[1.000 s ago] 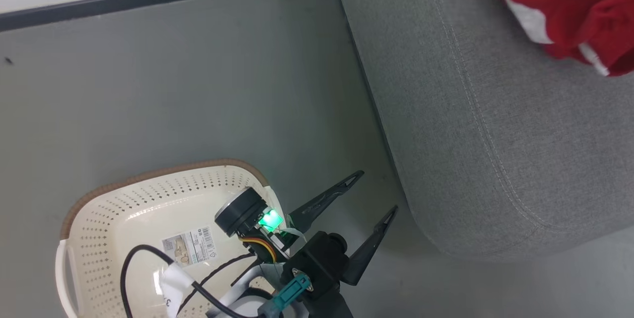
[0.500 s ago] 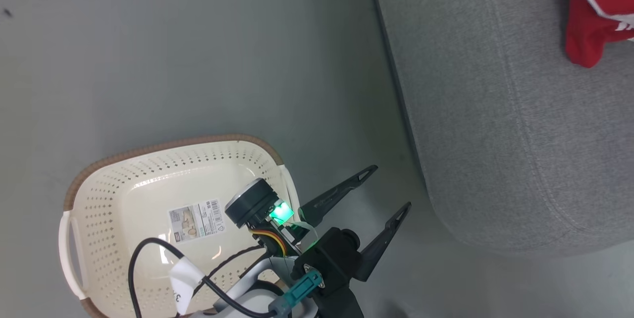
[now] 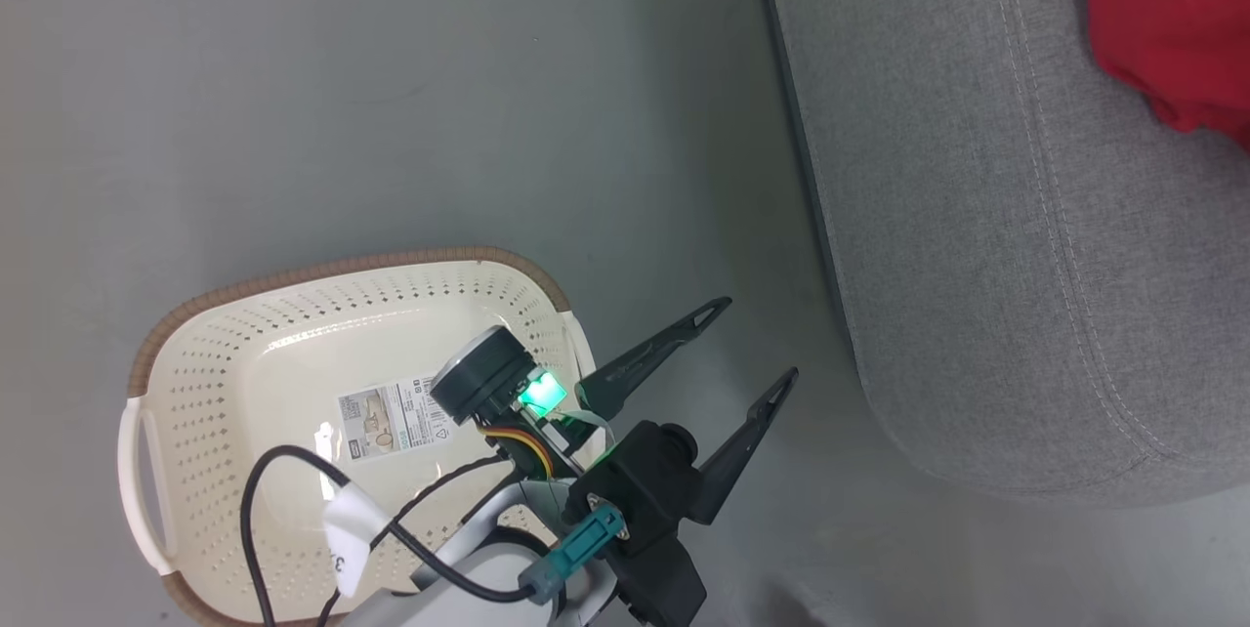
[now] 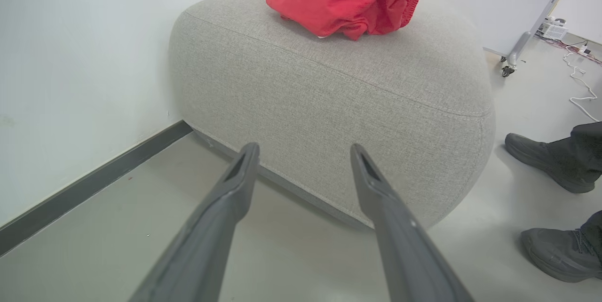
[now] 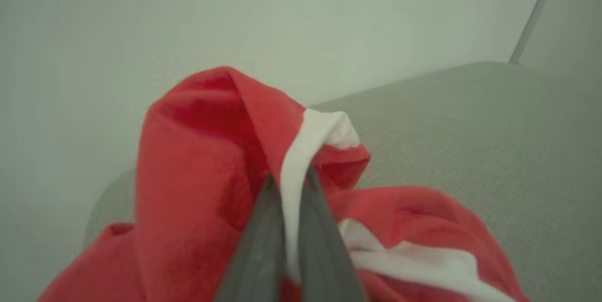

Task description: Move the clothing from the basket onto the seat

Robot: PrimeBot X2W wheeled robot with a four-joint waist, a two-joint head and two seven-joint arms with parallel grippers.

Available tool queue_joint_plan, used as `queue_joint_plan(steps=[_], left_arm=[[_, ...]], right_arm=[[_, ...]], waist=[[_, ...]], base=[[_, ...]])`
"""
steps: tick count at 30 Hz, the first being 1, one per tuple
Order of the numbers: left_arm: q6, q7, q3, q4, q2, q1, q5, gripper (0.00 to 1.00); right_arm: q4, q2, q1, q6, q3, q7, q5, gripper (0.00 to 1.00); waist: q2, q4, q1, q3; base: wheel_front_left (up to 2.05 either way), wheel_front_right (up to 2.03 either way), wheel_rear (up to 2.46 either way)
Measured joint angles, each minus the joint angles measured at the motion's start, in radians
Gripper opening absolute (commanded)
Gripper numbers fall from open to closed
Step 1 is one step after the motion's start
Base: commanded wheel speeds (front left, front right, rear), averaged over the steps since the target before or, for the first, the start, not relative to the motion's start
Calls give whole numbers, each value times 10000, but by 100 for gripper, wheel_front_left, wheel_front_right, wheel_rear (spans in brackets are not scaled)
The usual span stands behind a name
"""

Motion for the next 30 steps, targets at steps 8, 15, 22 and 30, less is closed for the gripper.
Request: queue_joint_plan(steps=[8,15,22,30], left_arm=[[-6,-150,-44,270,-173,-68,0,100],[13,-639,-23,767,-468,-67,-13,100],[263,-1175,176,1266,-669,-21,-115,100],[629,-1708,654,1739,-681,660,-397,100]], right_arm=[[915,59,185,276,4,0,88,45],[1156,-332,-71,403,81,0,-50,100],[1233,-307,382,500,148,-2,-178,100],[523,286,1766,577,408,-2,-462,100]], waist=[[0,101,0,-187],[-1,306,0,-613],[-2,556,0,-1280],[-1,890,-1,-2300]], base=[[0,0,0],[0,0,0],[0,0,0],[0,0,0]])
